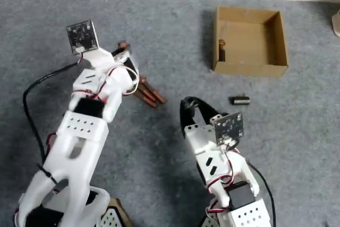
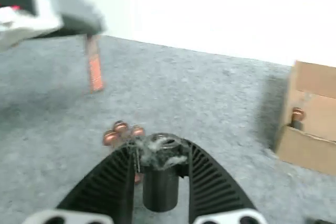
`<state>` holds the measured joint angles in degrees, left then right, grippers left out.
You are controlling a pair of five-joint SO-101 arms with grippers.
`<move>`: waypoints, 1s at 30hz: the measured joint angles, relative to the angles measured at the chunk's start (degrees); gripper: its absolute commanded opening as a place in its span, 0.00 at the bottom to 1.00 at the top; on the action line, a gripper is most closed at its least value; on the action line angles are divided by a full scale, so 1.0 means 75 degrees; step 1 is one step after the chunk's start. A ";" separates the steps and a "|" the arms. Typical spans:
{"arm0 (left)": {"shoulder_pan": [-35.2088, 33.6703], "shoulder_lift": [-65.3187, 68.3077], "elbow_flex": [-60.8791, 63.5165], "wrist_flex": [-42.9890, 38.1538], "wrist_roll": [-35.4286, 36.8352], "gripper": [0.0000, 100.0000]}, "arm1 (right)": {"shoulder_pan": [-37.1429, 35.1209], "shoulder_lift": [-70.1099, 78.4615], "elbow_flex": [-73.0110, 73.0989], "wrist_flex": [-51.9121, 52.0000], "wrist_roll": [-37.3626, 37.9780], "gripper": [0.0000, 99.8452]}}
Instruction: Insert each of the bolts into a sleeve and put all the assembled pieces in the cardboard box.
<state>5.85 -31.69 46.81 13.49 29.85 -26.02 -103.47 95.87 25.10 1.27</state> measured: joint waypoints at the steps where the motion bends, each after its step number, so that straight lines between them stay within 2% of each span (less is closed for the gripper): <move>1: 0.0070 -0.0059 0.0047 -0.0281 -0.0152 0.00 | -0.0117 0.0000 0.0000 0.0000 -0.0012 0.00; 7: 0.0867 -0.0316 0.0059 -0.0961 -0.1102 0.00 | -0.0492 0.0000 0.0000 0.0000 -0.0035 0.00; 12: 0.1700 -0.1160 0.0141 -0.1020 -0.1219 0.00 | -0.0492 0.0000 0.0000 -0.0012 -0.0035 0.00; 19: 0.2673 -0.2895 0.1137 -0.1020 -0.1242 0.00 | -0.0492 0.0000 0.0000 -0.0012 -0.0035 0.00; 30: 0.2954 -0.4560 0.2801 -0.1020 -0.1149 0.00 | -0.0492 0.0000 0.0000 -0.0023 -0.0035 0.00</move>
<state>28.00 -65.89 67.82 5.85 21.23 -29.71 -103.47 95.87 24.92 1.01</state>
